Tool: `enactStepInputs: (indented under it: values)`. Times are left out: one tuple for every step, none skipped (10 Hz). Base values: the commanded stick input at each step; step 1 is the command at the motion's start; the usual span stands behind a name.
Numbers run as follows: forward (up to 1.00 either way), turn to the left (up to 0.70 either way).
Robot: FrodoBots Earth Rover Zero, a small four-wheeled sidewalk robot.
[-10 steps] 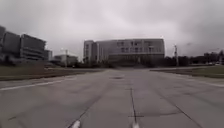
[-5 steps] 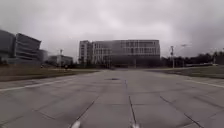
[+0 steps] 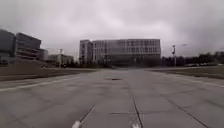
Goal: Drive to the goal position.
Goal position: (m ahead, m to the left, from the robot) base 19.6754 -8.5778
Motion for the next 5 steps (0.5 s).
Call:
enactStepInputs:
  values:
    - [0.7,-0.32]
    - [0.7,-0.32]
    - [0.7,-0.14]
    - [0.7,-0.06]
    - [0.7,0.0]
